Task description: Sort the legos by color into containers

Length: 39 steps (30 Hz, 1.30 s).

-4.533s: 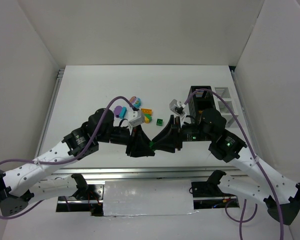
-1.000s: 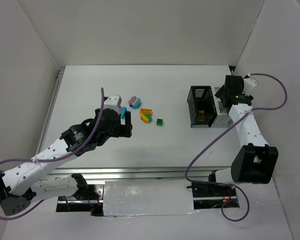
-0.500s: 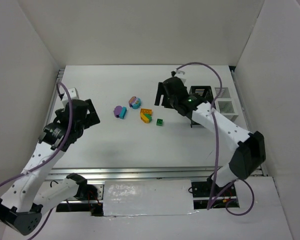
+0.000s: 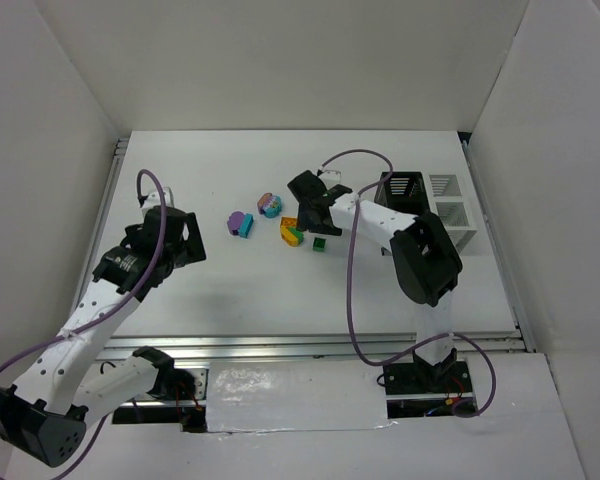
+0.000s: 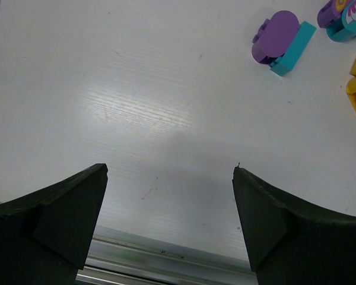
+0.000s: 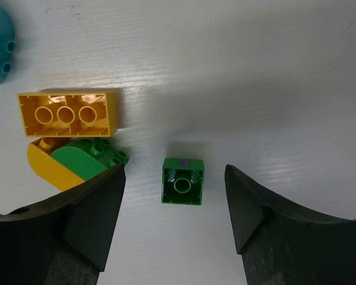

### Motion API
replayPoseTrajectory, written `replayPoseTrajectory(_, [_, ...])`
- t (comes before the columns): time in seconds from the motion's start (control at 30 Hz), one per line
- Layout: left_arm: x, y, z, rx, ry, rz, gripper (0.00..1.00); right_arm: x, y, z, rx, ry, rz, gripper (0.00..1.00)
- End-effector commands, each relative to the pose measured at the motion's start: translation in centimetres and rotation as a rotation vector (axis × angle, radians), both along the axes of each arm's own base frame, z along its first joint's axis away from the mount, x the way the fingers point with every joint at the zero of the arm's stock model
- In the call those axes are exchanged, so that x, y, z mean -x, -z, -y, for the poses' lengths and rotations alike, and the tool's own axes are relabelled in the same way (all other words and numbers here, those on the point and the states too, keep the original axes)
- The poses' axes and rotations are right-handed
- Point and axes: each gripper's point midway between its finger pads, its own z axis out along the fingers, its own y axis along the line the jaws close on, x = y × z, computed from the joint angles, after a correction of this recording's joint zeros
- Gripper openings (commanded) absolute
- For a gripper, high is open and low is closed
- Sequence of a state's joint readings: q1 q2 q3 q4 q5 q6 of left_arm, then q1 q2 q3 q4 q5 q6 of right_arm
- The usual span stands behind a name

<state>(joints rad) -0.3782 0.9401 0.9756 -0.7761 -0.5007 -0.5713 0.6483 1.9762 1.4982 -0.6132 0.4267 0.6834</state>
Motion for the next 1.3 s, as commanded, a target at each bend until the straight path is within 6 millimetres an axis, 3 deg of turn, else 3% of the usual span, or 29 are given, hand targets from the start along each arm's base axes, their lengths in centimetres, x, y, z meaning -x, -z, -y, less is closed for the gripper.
replayPoseTrajectory(0.0, [-0.7, -1.1, 0.4, 0.011, 0.033, 0.045, 1.0, -0.4, -0.7, -0.8, -0.036, 0.02, 0.035, 0.74])
replayPoseTrajectory(0.33, [-0.6, -1.2, 0.7, 0.02, 0.048, 0.052, 1.0, 1.4, 3.4, 0.2, -0.02, 0.011, -0.046, 0.7])
replayPoseTrajectory(0.4, [-0.6, -1.2, 0.7, 0.022, 0.049, 0.053, 0.99, 1.6, 3.8, 0.0, -0.028, 0.006, -0.054, 0.63])
replayPoseTrajectory(0.43, [-0.6, -1.2, 0.7, 0.022, 0.051, 0.054, 0.99, 1.8, 4.1, 0.1, -0.026, 0.004, -0.06, 0.53])
replayPoseTrajectory(0.57, [-0.6, -1.3, 0.7, 0.023, 0.054, 0.055, 1.0, 2.2, 4.9, 0.1, -0.03, -0.005, -0.076, 0.45])
replayPoseTrajectory(0.6, [-0.6, -1.3, 0.7, 0.025, 0.055, 0.056, 1.0, 2.2, 4.8, 0.2, -0.031, -0.003, -0.074, 0.38])
replayPoseTrajectory(0.67, [-0.6, -1.3, 0.8, 0.024, 0.057, 0.056, 1.0, 2.2, 3.4, 0.4, -0.04, 0.005, -0.036, 0.1])
replayPoseTrajectory(0.7, [-0.6, -1.2, 0.8, 0.025, 0.062, 0.053, 0.99, 2.3, 2.8, 0.9, -0.03, 0.015, -0.02, 0.01])
replayPoseTrajectory(0.73, [-0.6, -1.2, 0.9, 0.026, 0.064, 0.056, 1.0, 2.4, 1.8, 1.0, -0.037, 0.012, 0.002, 0.0])
replayPoseTrajectory(0.77, [-0.6, -1.2, 0.9, 0.027, 0.064, 0.055, 0.99, 2.0, -1.5, 0.9, -0.086, 0.009, 0.073, 0.0])
replayPoseTrajectory(0.83, [-0.6, -1.2, 0.9, 0.027, 0.066, 0.056, 1.0, 2.3, -4.6, 1.9, -0.121, -0.014, 0.132, 0.0])
replayPoseTrajectory(0.87, [-0.6, -1.3, 0.9, 0.026, 0.067, 0.057, 1.0, 2.2, -9.3, 2.3, -0.189, -0.031, 0.231, 0.0])
replayPoseTrajectory(0.93, [-0.6, -1.3, 0.9, 0.03, 0.069, 0.061, 0.99, 2.5, -13.0, 4.5, -0.207, -0.05, 0.3, 0.01])
replayPoseTrajectory(0.97, [-0.6, -1.4, 1.0, 0.029, 0.073, 0.063, 1.0, 2.5, -16.1, 7.3, -0.216, -0.017, 0.362, 0.01])
replayPoseTrajectory(1.03, [-0.5, -1.4, 1.0, 0.033, 0.073, 0.065, 1.0, 2.4, -18.3, 11.2, -0.205, 0.057, 0.407, 0.02])
replayPoseTrajectory(1.07, [-0.5, -1.5, 1.0, 0.034, 0.075, 0.065, 0.99, 2.2, -19.2, 15.8, -0.171, 0.164, 0.432, 0.01])
replayPoseTrajectory(1.13, [-0.5, -1.5, 1.0, 0.032, 0.076, 0.065, 0.99, 2.2, -18.8, 20.6, -0.121, 0.285, 0.419, 0.0])
replayPoseTrajectory(1.17, [-0.5, -1.5, 1.0, 0.034, 0.074, 0.065, 0.99, 2.7, -17.8, 25.2, -0.061, 0.414, 0.386, 0.0])
replayPoseTrajectory(1.23, [-0.5, -1.5, 1.0, 0.035, 0.077, 0.069, 1.0, 3.3, -16.4, 28.3, -0.035, 0.506, 0.349, 0.0])
replayPoseTrajectory(1.27, [-0.5, -1.5, 1.0, 0.037, 0.074, 0.071, 0.99, 3.7, -16.0, 30.8, -0.039, 0.577, 0.345, 0.0])
